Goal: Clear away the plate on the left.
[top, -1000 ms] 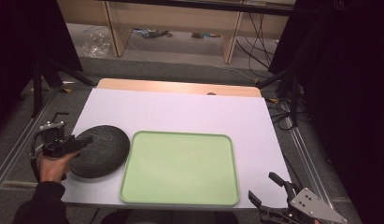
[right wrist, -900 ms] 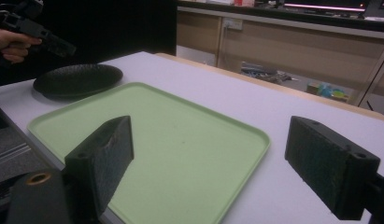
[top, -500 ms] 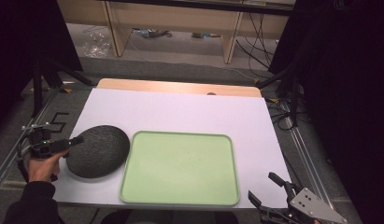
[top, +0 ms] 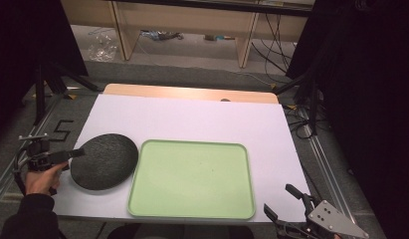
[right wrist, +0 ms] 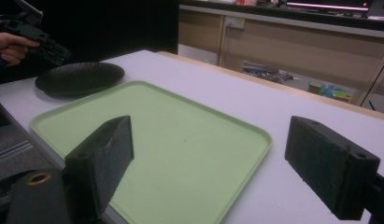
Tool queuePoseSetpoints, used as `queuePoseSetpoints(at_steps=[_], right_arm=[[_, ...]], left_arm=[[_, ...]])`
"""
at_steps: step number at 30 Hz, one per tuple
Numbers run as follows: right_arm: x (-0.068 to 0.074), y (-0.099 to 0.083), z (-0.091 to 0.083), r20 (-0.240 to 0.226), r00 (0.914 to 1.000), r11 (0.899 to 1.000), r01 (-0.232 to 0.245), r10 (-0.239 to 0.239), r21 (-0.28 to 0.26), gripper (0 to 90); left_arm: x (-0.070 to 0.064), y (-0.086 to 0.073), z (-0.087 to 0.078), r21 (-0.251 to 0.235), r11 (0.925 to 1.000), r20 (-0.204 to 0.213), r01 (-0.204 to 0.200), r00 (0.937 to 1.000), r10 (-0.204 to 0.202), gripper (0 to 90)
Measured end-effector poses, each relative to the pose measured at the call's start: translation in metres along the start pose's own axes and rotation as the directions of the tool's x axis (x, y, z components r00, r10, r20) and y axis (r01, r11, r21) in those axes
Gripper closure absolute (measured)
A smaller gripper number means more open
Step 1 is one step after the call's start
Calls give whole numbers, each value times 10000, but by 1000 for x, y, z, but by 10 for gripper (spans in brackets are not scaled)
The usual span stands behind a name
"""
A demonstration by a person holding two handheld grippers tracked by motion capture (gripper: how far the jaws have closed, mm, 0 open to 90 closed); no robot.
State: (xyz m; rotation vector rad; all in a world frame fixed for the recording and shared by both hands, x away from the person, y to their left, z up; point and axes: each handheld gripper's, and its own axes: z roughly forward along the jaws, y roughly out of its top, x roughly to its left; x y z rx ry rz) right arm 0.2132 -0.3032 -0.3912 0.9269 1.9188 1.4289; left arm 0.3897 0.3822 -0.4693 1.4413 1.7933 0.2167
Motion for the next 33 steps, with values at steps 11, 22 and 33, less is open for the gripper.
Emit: queuePoseSetpoints(at_steps=[11,22,33], right_arm=[[0,0,0,-69,10000,10000,18,-18,32,164],[1,-1,2,-262,9997,10000,5,-6,-41,164],[1,0,2,-349,9994,9999,77,-73,111,163]], left_arm=[[12,-3,9,728,9954,524,623,9964,-662,421],[23,-6,15,1216,9879,643,962,9924,-1046,653],[21,-3,0,486,9939,1328,987,9856,-1044,775]])
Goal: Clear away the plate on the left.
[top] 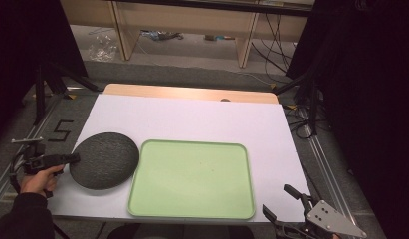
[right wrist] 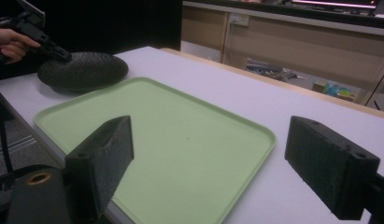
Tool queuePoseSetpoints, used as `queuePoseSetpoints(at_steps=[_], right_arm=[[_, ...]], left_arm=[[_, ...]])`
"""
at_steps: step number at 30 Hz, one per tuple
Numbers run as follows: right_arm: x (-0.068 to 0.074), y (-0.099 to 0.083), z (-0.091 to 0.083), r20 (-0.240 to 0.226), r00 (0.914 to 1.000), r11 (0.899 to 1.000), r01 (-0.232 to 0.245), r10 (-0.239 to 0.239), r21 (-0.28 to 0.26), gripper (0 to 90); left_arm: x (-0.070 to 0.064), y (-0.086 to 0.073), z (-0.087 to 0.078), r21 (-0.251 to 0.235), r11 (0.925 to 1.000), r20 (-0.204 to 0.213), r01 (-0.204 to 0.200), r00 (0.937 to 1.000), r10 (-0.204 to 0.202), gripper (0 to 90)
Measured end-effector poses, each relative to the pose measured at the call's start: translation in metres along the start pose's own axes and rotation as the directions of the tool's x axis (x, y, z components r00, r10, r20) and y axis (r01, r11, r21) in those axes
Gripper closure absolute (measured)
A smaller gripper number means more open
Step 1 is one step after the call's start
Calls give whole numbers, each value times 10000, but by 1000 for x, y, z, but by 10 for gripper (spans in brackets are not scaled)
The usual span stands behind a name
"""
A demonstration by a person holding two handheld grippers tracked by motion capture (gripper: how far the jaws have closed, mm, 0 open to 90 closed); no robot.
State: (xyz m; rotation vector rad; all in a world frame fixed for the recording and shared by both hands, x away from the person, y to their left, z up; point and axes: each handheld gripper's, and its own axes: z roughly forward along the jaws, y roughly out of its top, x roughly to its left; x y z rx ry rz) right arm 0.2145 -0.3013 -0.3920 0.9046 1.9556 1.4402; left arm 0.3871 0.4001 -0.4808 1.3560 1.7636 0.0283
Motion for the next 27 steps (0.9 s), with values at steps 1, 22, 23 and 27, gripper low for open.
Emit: queuePoseSetpoints(at_steps=[1,22,23,27], right_arm=[[0,0,0,0,10000,10000,0,0,0,163],[0,0,1,106,9998,9999,165,-165,3,162],[0,0,1,100,9998,9999,159,-159,-7,162],[1,0,2,-30,10000,10000,67,-67,-43,162]], left_arm=[[-1,1,-3,-116,9999,156,11,9999,-9,775],[-93,19,-48,-568,9317,-1605,-3586,9244,3460,843],[-97,19,-48,-539,9283,-1689,-3678,9197,3545,838],[-107,18,-47,-373,9125,-1768,-4075,9014,3953,822]])
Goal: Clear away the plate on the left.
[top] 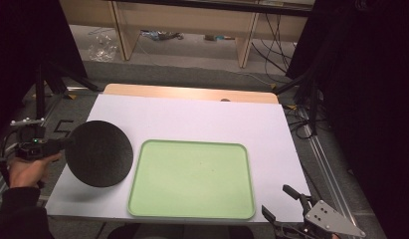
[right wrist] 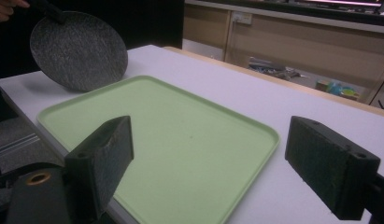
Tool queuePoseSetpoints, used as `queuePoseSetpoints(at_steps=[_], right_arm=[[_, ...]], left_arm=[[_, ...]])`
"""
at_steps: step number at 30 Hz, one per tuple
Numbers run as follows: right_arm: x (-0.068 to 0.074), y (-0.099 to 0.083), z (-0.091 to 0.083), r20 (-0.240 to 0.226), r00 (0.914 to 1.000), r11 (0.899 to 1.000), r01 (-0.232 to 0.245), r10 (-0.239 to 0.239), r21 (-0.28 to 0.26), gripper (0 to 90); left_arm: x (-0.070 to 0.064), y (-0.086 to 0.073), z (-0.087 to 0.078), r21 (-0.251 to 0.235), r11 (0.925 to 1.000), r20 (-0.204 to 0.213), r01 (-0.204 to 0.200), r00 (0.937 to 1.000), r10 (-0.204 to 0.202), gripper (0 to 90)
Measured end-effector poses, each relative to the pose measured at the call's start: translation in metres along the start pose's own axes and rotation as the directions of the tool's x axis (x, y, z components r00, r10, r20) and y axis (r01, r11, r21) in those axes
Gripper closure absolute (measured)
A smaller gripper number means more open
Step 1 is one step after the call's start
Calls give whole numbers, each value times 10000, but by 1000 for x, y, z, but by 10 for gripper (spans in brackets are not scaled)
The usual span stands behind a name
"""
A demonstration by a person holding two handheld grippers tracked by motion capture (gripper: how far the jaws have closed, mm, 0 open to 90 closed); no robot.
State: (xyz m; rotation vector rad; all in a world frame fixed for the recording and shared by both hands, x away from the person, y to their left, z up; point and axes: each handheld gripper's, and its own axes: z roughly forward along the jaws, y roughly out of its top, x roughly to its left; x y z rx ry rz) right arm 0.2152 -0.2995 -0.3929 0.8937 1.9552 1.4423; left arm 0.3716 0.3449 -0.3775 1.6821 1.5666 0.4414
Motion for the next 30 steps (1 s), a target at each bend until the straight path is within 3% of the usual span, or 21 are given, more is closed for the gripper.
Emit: queuePoseSetpoints(at_steps=[1,3,4,8,11,14,15,18,20,22,23,25,28,29,30], right_arm=[[-1,0,0,93,9998,9998,177,-176,-93,162],[0,0,1,-18,10000,10000,11,-11,-52,162],[0,0,1,-56,10000,10000,34,-35,-80,162],[1,1,-1,92,9999,9999,45,-46,109,162],[1,1,-1,66,9999,9999,125,-126,40,162],[0,0,0,-79,10000,10000,3,-2,37,162],[1,0,0,-81,10000,10000,-2,3,41,162],[0,0,1,-94,9999,9999,111,-111,-30,162],[0,0,0,98,9998,9998,168,-168,68,162],[1,0,0,49,9999,9998,130,-130,130,162],[1,0,0,54,9999,9998,90,-91,150,162],[1,1,-1,14,10000,9997,93,-93,211,162],[1,1,0,33,9999,9998,102,-102,156,163],[1,1,0,40,9999,9998,108,-109,167,163],[1,1,0,51,9999,9998,101,-102,161,163]], left_arm=[[-2,1,0,173,9996,-46,-214,9998,215,798],[-6,4,0,462,9964,-282,-715,9969,728,770],[-9,4,0,440,9967,-302,-683,9971,697,760],[-22,-1,15,1129,9866,227,-1177,9930,1159,736],[-29,2,17,1318,9804,98,-1467,9891,1467,733],[-32,2,17,1303,9804,287,-1480,9889,1455,734],[-32,2,18,1590,9751,682,-1544,9871,1451,725],[-33,1,19,1448,9751,698,-1682,9847,1595,723],[-34,2,19,1610,9720,694,-1712,9844,1619,719],[-31,-1,21,1485,9768,575,-1541,9875,1470,719],[-29,-1,21,1691,9737,576,-1528,9878,1450,718],[-23,-2,20,1812,9759,541,-1215,9921,1134,723],[-13,-6,21,1320,9907,1018,-334,9946,199,762],[-11,-7,23,964,9952,1326,174,9907,-302,773],[-10,-8,23,815,9959,1526,400,9869,-522,783]])
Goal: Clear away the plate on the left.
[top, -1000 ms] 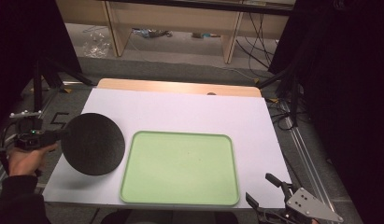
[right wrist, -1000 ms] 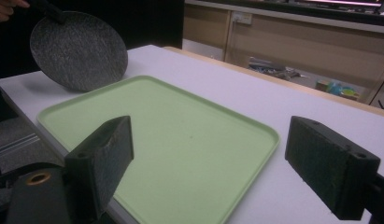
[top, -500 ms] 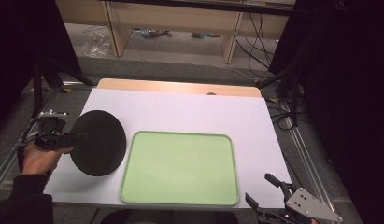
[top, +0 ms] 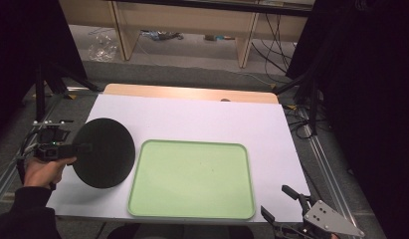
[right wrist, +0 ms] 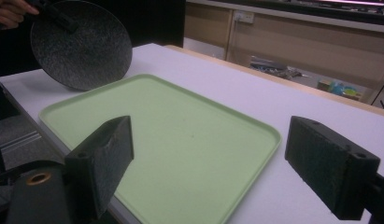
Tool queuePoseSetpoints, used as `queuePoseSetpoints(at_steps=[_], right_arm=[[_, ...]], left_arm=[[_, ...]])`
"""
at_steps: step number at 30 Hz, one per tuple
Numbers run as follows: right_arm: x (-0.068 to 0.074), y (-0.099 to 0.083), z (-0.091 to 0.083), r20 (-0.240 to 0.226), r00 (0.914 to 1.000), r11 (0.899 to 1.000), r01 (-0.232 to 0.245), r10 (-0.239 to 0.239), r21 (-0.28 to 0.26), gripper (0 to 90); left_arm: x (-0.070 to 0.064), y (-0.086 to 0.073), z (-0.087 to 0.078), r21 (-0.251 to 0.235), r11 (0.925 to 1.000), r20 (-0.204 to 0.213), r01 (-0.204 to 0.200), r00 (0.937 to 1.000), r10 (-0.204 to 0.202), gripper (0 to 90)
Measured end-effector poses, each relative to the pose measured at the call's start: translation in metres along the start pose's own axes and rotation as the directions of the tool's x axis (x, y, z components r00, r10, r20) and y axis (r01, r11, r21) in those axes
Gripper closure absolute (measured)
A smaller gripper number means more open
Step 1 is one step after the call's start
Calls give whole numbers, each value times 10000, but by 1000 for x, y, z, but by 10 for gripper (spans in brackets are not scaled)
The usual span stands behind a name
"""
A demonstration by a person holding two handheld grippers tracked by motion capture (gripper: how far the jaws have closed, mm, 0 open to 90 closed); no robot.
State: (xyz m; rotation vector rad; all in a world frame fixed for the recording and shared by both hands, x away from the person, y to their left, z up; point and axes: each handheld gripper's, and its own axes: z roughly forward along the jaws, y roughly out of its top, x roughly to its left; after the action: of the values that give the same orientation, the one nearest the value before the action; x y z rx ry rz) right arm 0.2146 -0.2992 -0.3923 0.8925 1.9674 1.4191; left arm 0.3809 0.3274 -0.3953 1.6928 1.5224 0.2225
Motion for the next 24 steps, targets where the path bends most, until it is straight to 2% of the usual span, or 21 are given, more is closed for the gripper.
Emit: queuePoseSetpoints(at_steps=[2,3,5,6,8,9,11,14,17,21,24], right_arm=[[-1,0,1,-22,10000,9998,65,-65,-198,163],[-2,0,1,15,9999,9997,114,-114,-222,163],[-1,-1,1,-118,9999,9999,-10,8,-163,163],[-1,-1,1,-118,9999,9999,-10,8,-163,163],[-2,-1,0,14,10000,9997,97,-97,-206,163],[-2,0,0,62,9999,9998,95,-94,-154,163],[-1,0,-1,-22,10000,10000,-72,72,-59,163],[-2,-1,1,-52,10000,9997,50,-52,-234,163],[0,-1,0,-128,9998,9998,-157,155,-93,163],[0,0,-1,-32,10000,10000,-74,74,-57,163],[0,-1,0,-141,9999,9999,-101,100,-125,163]], left_arm=[[0,0,0,-141,9997,113,218,9997,-217,791],[0,1,0,-94,9999,60,124,9999,-124,791],[2,1,2,-248,9984,156,517,9986,-514,791],[2,1,2,-248,9984,156,517,9986,-514,791],[9,0,3,-250,9942,241,1048,9943,-1042,792],[12,-1,3,-272,9931,291,1139,9932,-1131,791],[13,-1,3,-286,9922,302,1211,9923,-1202,791],[15,-1,3,-271,9908,376,1325,9906,-1314,789],[18,-1,1,-336,9891,381,1434,9891,-1421,787],[22,-1,-4,-524,9841,371,1695,9851,-1677,783],[27,-1,-7,-598,9802,439,1886,9815,-1862,779]])
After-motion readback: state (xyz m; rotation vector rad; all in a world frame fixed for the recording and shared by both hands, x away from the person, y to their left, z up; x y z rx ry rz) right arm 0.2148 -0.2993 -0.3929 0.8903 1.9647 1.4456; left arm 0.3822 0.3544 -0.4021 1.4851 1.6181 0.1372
